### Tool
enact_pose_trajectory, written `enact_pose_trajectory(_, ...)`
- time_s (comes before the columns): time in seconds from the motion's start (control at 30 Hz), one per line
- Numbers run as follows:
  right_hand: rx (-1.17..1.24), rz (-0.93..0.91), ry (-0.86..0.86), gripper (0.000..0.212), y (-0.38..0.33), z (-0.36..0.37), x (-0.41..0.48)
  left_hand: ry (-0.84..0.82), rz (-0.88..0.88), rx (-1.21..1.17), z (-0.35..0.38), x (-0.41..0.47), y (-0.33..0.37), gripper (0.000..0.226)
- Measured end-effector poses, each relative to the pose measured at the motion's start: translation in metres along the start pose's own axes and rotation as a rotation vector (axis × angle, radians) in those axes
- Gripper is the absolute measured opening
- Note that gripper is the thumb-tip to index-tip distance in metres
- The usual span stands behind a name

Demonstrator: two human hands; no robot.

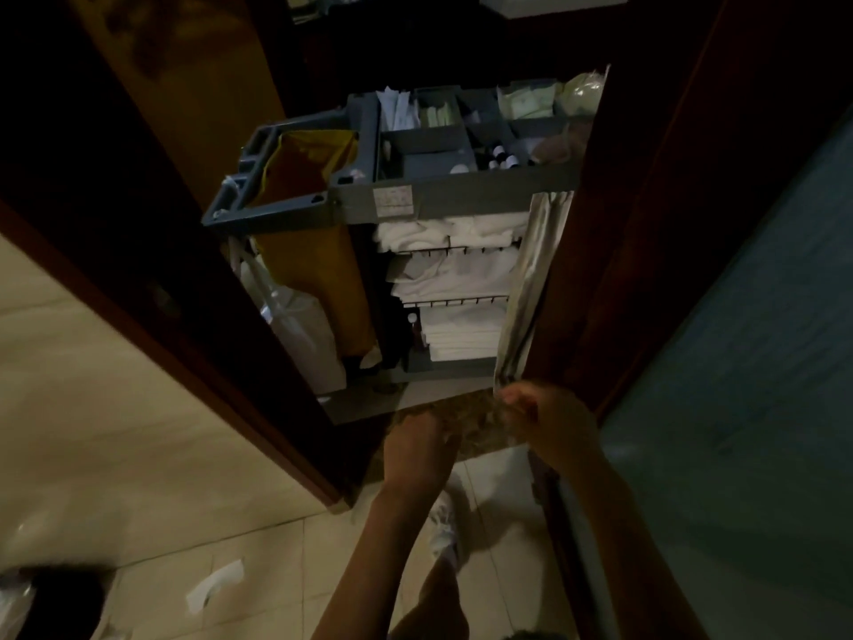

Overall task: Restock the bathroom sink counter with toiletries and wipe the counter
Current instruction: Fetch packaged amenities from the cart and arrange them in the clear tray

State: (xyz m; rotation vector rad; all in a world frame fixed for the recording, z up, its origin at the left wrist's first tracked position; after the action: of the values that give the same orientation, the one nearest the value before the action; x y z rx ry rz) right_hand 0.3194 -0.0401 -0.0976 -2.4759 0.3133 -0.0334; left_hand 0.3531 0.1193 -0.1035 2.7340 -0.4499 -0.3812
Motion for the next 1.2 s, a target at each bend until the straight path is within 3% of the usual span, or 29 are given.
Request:
enact_pose_trajectory(0.13, -0.055, 0.066, 0.063, 0.024, 0.004, -0.028, 0.073, -0.029, 0.119, -0.104, -0.026, 0.081, 0.023, 0.032)
enact_pose_trajectory(0.37, 0.042, 0.048, 0.203, 0.026, -0.035, -0.077, 0.204, 0.131, 0.154, -0.166, -0.094, 0.221, 0.025, 0.033)
enact_pose_trajectory(0.63, 0.075, 0.136, 0.119, 0.027, -0.007, -0.055, 0.277, 0.06, 0.197, -0.249, -0.094, 0.296, 0.022, 0.036)
enact_pose_trajectory(0.93, 0.158, 0.188, 0.112, 0.024, 0.014, -0.064, 0.388, 0.09, 0.3, -0.319, -0.116, 0.393, 0.048, 0.03)
enact_pose_trajectory(1.2, 0.036, 0.086, 0.263, 0.024, 0.01, -0.143, 0.526, 0.143, 0.365, -0.339, -0.18, 0.533, 0.094, 0.032)
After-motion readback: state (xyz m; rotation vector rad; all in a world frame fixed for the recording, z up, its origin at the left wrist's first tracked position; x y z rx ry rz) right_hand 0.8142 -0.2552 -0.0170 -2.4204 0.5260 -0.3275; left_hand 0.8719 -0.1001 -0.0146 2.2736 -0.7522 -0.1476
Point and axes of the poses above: each hand's wrist, its own x-axis towards the middle knuckle, its own z-axis out of the palm, y = z × x, the point moved 9 cm from there along x, towards the middle knuckle, and after that the axes turned 3 degrees about -x, right-handed, at the moved point
